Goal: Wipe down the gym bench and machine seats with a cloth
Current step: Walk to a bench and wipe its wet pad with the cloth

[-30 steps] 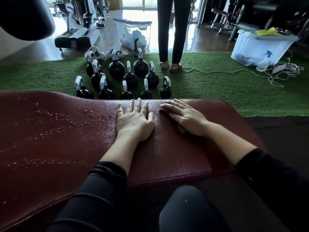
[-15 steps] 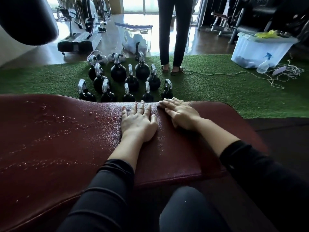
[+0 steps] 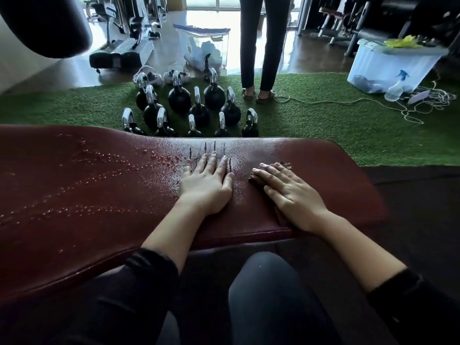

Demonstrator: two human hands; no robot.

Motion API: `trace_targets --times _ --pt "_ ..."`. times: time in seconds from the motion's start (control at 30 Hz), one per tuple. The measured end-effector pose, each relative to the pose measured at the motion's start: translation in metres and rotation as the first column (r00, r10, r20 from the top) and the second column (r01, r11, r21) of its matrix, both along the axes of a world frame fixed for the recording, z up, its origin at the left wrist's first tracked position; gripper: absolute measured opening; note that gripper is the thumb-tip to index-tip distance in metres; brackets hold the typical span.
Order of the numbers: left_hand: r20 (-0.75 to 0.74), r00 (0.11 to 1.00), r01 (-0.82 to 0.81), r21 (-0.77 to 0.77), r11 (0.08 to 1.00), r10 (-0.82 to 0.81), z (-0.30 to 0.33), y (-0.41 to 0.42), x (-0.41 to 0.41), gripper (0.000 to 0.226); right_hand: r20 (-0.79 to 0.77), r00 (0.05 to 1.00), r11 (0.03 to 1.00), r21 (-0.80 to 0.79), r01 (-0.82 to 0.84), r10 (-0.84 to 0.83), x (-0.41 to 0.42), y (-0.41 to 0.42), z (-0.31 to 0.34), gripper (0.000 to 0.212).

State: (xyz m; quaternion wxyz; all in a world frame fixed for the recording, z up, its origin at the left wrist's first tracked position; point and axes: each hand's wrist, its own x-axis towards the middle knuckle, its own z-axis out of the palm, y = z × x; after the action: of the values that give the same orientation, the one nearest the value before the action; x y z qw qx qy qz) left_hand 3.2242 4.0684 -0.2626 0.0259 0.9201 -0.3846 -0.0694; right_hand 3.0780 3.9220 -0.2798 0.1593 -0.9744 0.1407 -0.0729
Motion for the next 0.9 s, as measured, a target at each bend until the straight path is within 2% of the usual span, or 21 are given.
trace_targets --times 0.07,0.23,0.43,0.5,0.6,0.7,0.8,0.9 --pt "0.026 1.000 -0.007 -0.028 1.000 0.008 -0.003 0.006 -0.005 0.059 0.021 1.000 1.000 -0.009 0.009 -0.009 -0.009 0.004 -0.003 0.057" --pt "0.041 0.999 -0.023 -0.046 0.999 0.025 -0.003 0.002 -0.008 0.058 0.057 0.996 0.998 0.013 0.068 -0.069 -0.006 0.005 -0.001 0.044" --pt "0.011 1.000 -0.017 -0.071 0.997 0.018 -0.002 0.003 -0.005 0.055 -0.015 0.992 0.993 -0.002 0.122 -0.122 0.015 0.021 0.004 0.046" --pt "0.000 1.000 -0.018 -0.088 0.996 0.018 -0.003 0.004 -0.004 0.054 0.018 0.996 0.996 -0.035 0.085 -0.084 0.014 0.040 0.002 0.046" --pt "0.004 1.000 -0.011 -0.091 0.996 0.011 -0.003 0.005 -0.003 0.054 0.159 0.983 0.986 -0.151 -0.068 0.092 -0.018 0.063 -0.006 0.049" --pt "0.012 1.000 -0.007 -0.077 0.997 0.008 -0.003 0.006 -0.004 0.054 0.179 0.962 0.965 -0.202 -0.167 0.204 -0.054 0.043 -0.014 0.044" --pt "0.026 1.000 -0.013 -0.071 0.997 0.015 -0.003 0.004 -0.004 0.055 0.166 0.981 0.985 -0.157 -0.071 0.097 -0.057 0.007 -0.014 0.046" --pt "0.028 0.999 -0.018 -0.073 0.997 0.021 -0.003 0.004 -0.004 0.056 0.094 0.993 0.997 -0.033 0.068 -0.064 -0.025 -0.005 -0.004 0.045"
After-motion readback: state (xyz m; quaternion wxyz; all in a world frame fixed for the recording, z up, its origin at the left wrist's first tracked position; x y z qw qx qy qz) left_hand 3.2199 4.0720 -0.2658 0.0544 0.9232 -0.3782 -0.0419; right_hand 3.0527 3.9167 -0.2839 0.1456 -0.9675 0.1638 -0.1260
